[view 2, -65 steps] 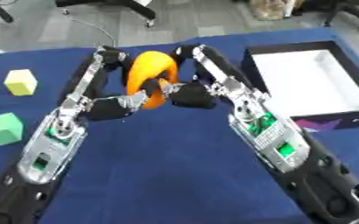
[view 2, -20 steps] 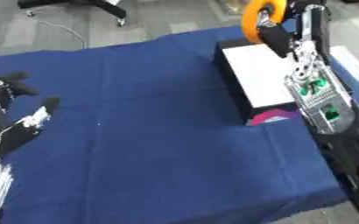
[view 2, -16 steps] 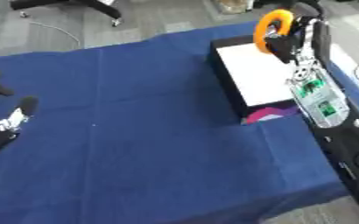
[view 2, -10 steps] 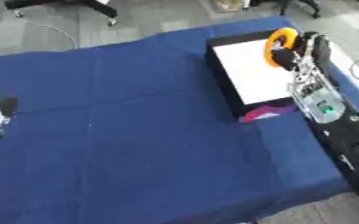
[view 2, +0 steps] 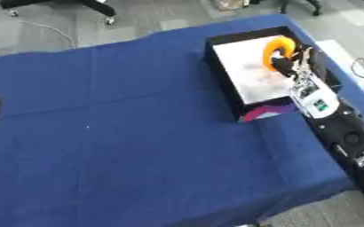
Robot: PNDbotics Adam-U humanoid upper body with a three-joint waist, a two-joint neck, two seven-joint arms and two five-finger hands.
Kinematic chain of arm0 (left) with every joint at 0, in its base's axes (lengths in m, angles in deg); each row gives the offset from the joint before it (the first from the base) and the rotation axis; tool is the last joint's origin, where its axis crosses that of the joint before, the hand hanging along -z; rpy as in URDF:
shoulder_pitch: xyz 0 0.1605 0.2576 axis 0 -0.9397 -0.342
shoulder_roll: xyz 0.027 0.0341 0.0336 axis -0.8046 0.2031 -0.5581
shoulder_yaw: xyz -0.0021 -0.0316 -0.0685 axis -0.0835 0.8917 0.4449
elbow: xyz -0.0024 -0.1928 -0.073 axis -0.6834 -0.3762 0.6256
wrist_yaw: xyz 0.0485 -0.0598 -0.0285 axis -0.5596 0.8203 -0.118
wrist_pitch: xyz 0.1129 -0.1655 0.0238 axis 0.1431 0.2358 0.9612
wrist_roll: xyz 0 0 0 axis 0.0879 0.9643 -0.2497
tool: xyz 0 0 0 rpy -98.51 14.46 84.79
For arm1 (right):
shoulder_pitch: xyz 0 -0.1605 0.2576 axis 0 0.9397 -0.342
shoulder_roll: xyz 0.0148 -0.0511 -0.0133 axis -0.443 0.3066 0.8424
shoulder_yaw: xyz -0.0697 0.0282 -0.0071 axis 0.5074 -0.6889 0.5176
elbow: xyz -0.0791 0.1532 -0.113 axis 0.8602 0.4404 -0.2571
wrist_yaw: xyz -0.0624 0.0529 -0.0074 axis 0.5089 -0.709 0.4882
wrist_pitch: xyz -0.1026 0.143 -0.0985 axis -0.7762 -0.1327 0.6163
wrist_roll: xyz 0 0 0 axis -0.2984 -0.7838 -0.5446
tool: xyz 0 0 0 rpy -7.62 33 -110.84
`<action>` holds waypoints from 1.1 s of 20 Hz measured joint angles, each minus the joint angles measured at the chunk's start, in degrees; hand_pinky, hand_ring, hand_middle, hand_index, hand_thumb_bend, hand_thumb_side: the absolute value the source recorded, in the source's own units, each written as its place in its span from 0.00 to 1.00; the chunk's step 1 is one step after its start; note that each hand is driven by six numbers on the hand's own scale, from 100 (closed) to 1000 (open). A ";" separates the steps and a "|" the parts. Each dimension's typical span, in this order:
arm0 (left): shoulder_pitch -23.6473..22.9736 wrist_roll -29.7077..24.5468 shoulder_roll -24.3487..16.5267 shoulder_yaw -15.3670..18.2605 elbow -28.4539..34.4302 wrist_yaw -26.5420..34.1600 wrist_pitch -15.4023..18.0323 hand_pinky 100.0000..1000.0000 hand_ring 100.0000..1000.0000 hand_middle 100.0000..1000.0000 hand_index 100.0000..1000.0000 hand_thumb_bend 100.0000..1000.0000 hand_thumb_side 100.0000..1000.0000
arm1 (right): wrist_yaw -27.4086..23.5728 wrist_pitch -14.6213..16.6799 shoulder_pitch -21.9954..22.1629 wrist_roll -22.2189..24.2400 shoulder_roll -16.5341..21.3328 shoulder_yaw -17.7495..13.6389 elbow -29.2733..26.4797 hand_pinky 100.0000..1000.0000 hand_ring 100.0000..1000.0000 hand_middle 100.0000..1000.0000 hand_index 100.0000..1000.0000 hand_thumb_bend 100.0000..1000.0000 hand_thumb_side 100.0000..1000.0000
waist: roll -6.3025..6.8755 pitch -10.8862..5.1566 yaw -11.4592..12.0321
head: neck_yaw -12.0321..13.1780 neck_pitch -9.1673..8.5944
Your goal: Pick up the objects with one hand, pass them to the other hand, and then place them into the box on the other side of the table.
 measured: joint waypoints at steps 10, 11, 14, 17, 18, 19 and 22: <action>-0.15 -0.07 0.01 -0.02 -0.40 0.00 0.00 0.75 0.52 0.41 0.72 0.60 0.35 | 15.92 -2.88 1.23 5.89 -0.04 -0.20 -5.09 0.31 0.92 0.55 1.00 0.00 0.67 | 0.00 0.08 -0.12 | 0.00 0.00; -0.16 -0.07 0.01 -0.02 -0.40 0.00 0.00 0.75 0.52 0.41 0.72 0.60 0.35 | 17.61 -3.15 1.28 6.52 -0.03 -0.31 -6.14 0.31 0.92 0.55 1.00 0.00 0.65 | 0.00 0.08 -0.13 | 0.01 0.00; -0.18 -0.07 0.01 0.00 -0.41 -0.01 0.00 0.75 0.52 0.41 0.72 0.60 0.35 | 22.31 -4.17 1.49 8.63 -0.01 -0.84 -8.90 0.32 0.92 0.56 1.00 0.00 0.60 | 0.00 0.08 -0.14 | 0.11 0.00; -0.21 -0.03 0.01 0.09 -0.41 -0.05 0.02 0.75 0.52 0.41 0.72 0.60 0.35 | 25.74 -4.86 1.73 10.60 0.00 -1.27 -11.56 0.32 0.92 0.57 1.00 0.00 0.51 | 0.00 0.08 -0.17 | 0.26 0.00; -0.25 -0.01 0.01 0.18 -0.42 -0.07 0.02 0.75 0.52 0.41 0.72 0.60 0.35 | 26.67 -4.92 1.96 11.14 0.00 -1.35 -12.68 0.32 0.91 0.57 1.00 0.00 0.47 | 0.00 0.08 -0.23 | 0.42 0.00; -0.27 0.02 0.01 0.30 -0.43 -0.09 0.00 0.75 0.52 0.40 0.72 0.60 0.35 | 27.54 -4.85 2.03 11.65 0.00 -1.46 -13.94 0.32 0.92 0.57 1.00 0.00 0.44 | 0.00 0.08 -0.33 | 0.56 0.00; -0.49 0.14 0.01 0.34 -0.91 -0.14 -0.12 0.75 0.52 0.40 0.72 0.60 0.35 | 30.39 -4.20 2.04 12.68 -0.34 -1.75 -19.75 0.31 0.91 0.56 1.00 0.00 0.34 | 0.00 0.08 -0.55 | 1.65 0.00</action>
